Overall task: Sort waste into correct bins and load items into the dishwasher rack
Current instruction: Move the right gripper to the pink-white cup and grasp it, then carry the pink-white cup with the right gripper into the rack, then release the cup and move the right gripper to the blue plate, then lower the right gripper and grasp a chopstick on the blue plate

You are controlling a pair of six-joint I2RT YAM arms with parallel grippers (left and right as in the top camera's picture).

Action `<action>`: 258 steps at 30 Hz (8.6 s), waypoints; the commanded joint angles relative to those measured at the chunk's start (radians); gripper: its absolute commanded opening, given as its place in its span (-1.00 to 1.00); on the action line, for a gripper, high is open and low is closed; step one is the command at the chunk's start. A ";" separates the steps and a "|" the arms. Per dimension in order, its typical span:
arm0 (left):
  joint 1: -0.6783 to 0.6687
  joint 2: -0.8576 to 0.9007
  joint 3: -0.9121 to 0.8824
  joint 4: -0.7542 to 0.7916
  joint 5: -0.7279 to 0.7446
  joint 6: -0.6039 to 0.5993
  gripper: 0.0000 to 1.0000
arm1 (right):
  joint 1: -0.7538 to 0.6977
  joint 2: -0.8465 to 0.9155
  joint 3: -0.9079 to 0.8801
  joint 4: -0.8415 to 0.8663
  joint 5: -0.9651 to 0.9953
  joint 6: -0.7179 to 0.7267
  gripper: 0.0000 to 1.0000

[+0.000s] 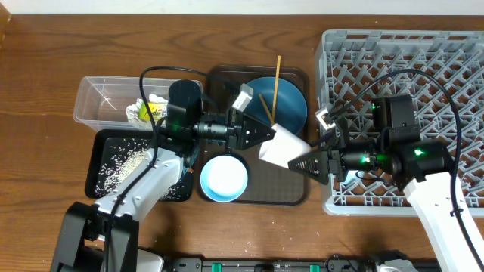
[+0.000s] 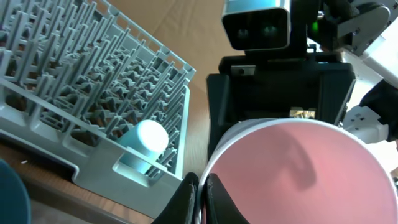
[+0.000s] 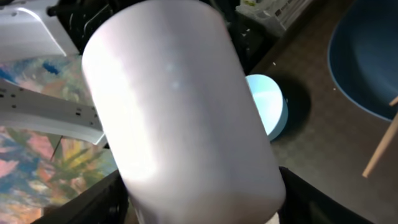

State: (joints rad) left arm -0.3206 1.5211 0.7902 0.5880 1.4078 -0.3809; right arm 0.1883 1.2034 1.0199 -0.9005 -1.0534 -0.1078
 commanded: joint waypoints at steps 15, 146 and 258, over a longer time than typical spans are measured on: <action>-0.006 0.002 -0.001 0.004 -0.013 0.007 -0.80 | 0.011 0.001 -0.001 0.109 -0.015 -0.002 0.33; -0.005 0.002 -0.001 -0.003 -0.013 0.079 0.31 | -0.353 0.127 0.193 -0.390 1.206 0.365 0.45; 0.529 -0.053 -0.001 0.019 -0.108 -0.051 0.92 | 0.338 0.664 0.239 0.257 0.946 0.196 -0.52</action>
State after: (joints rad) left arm 0.2073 1.4845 0.7902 0.6033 1.2804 -0.4229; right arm 0.5201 1.8606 1.2667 -0.6392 -0.1173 0.0940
